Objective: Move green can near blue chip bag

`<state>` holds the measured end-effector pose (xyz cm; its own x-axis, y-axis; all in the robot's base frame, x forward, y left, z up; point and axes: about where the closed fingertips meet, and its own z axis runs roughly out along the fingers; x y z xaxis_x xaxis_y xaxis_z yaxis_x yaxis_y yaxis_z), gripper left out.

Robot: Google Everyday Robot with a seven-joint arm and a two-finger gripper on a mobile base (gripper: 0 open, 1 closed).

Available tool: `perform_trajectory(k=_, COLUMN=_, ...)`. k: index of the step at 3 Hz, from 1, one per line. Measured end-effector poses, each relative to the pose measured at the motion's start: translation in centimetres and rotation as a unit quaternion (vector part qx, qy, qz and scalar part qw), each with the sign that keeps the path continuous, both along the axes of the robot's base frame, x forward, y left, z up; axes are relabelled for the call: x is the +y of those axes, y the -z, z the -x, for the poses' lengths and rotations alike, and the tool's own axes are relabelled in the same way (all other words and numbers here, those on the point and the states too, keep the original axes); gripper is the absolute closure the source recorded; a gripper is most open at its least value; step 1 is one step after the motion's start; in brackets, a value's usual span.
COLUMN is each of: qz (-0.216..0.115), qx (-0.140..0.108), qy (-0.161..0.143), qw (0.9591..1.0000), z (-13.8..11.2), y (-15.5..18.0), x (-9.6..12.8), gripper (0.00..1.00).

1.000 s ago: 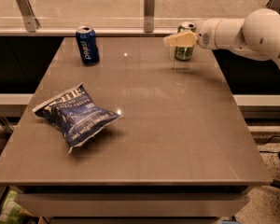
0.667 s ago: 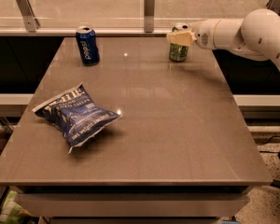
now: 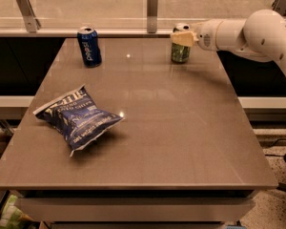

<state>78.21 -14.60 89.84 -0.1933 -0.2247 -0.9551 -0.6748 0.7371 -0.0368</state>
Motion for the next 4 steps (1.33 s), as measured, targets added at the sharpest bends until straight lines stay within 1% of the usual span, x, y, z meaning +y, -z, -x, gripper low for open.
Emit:
perform_trajectory(k=1, qz=0.0, qx=0.001, qy=-0.002, qw=1.0, z=0.0, y=0.1, x=0.3, gripper=1.0)
perform_trajectory(k=2, qz=0.0, qx=0.001, qy=-0.002, qw=1.0, z=0.0, y=0.1, x=0.3, gripper=1.0)
perform_trajectory(k=3, qz=0.0, qx=0.001, qy=-0.017, qw=0.9999, z=1.0, y=-0.9, x=0.7, gripper=1.0)
perform_trajectory(k=4, qz=0.007, qx=0.001, qy=-0.024, qw=0.9997, z=2.4, y=-2.1, x=1.0, gripper=1.0)
